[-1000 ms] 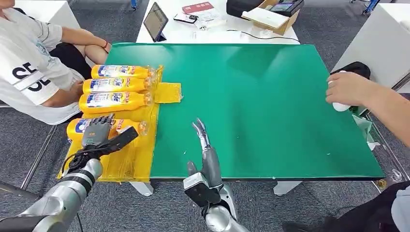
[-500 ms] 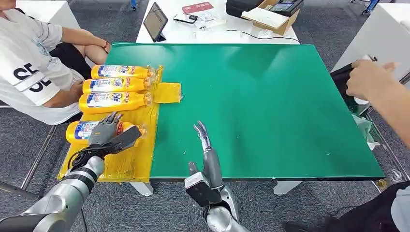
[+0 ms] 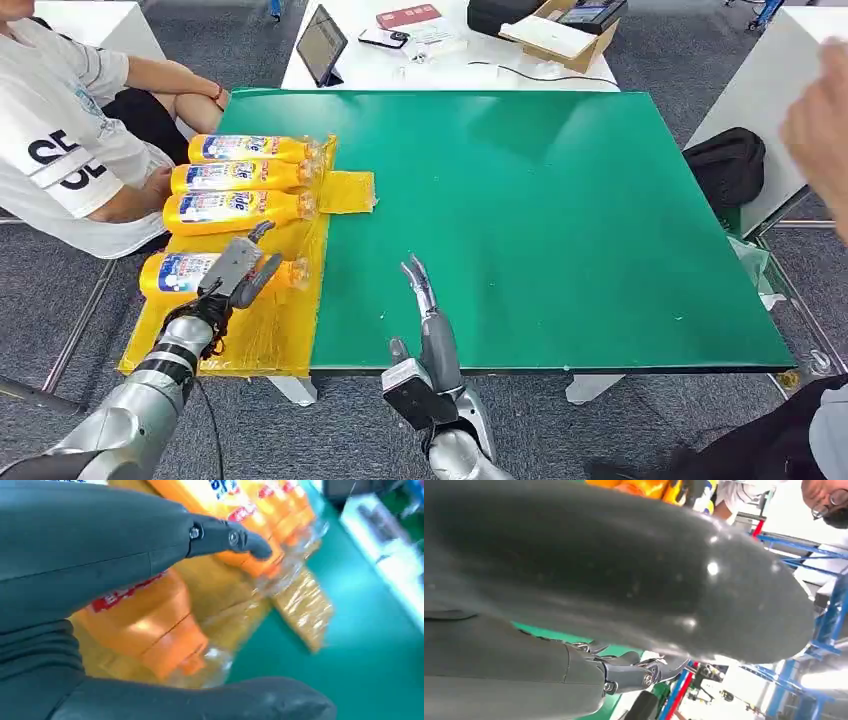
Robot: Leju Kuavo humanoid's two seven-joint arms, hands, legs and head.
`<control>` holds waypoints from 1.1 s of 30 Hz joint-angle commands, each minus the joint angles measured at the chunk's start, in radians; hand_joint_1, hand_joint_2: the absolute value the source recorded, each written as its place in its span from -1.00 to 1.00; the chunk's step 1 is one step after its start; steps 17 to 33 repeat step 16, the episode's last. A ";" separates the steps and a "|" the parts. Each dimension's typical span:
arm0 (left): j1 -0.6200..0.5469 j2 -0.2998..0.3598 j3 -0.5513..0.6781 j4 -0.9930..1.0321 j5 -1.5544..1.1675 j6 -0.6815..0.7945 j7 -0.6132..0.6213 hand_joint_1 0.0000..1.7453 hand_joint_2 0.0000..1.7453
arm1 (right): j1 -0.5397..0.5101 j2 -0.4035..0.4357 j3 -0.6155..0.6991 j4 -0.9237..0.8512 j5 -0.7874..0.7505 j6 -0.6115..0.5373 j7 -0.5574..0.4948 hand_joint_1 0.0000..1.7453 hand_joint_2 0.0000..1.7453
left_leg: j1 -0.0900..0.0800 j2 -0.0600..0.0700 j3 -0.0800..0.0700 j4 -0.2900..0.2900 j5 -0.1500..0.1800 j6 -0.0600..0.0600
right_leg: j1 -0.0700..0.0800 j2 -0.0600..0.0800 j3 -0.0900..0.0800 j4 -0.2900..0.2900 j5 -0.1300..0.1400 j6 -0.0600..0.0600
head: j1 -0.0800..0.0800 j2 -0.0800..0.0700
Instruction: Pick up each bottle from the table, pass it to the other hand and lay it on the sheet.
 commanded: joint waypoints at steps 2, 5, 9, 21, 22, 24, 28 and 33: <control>0.161 -0.137 0.060 -0.443 0.333 0.379 -0.136 -1.00 -1.00 | -0.050 -0.023 0.008 0.117 -0.002 0.006 0.008 -1.00 -1.00 | 0.001 -0.002 0.001 0.000 -0.001 -0.001 | 0.001 -0.001 0.002 -0.001 -0.001 -0.002 | 0.000 0.000; 0.337 -0.172 -0.081 -0.808 0.490 0.489 -0.136 -1.00 -1.00 | -0.048 -0.024 0.015 0.130 -0.015 -0.017 0.004 -1.00 -1.00 | 0.001 0.000 -0.002 0.000 -0.001 0.000 | 0.001 0.000 -0.002 -0.001 -0.001 -0.001 | 0.000 0.000; 0.488 -0.216 -0.243 -0.912 0.497 0.526 -0.136 -1.00 1.00 | -0.024 -0.029 0.001 0.089 -0.034 -0.053 -0.011 -1.00 -1.00 | -0.001 -0.001 -0.001 -0.001 -0.002 0.000 | -0.001 -0.001 -0.001 -0.002 -0.001 0.000 | 0.000 0.000; 0.608 -0.240 -0.321 -0.870 0.576 0.511 -0.136 -1.00 1.00 | 0.038 -0.030 -0.046 0.014 -0.066 -0.124 -0.034 -1.00 -1.00 | -0.001 0.000 -0.003 -0.001 -0.002 0.000 | -0.001 0.001 -0.003 -0.003 -0.001 -0.001 | 0.000 0.000; 0.608 -0.240 -0.321 -0.870 0.576 0.511 -0.136 -1.00 1.00 | 0.038 -0.030 -0.046 0.014 -0.066 -0.124 -0.034 -1.00 -1.00 | -0.001 0.000 -0.003 -0.001 -0.002 0.000 | -0.001 0.001 -0.003 -0.003 -0.001 -0.001 | 0.000 0.000; 0.608 -0.240 -0.321 -0.870 0.576 0.511 -0.136 -1.00 1.00 | 0.038 -0.030 -0.046 0.014 -0.066 -0.124 -0.034 -1.00 -1.00 | -0.001 0.000 -0.003 -0.001 -0.002 0.000 | -0.001 0.001 -0.003 -0.003 -0.001 -0.001 | 0.000 0.000; 0.608 -0.240 -0.321 -0.870 0.576 0.511 -0.136 -1.00 1.00 | 0.038 -0.030 -0.046 0.014 -0.066 -0.124 -0.034 -1.00 -1.00 | -0.001 0.000 -0.003 -0.001 -0.002 0.000 | -0.001 0.001 -0.003 -0.003 -0.001 -0.001 | 0.000 0.000; 0.608 -0.240 -0.321 -0.870 0.576 0.511 -0.136 -1.00 1.00 | 0.038 -0.030 -0.046 0.014 -0.066 -0.124 -0.034 -1.00 -1.00 | -0.001 0.000 -0.003 -0.001 -0.002 0.000 | -0.001 0.001 -0.003 -0.003 -0.001 -0.001 | 0.000 0.000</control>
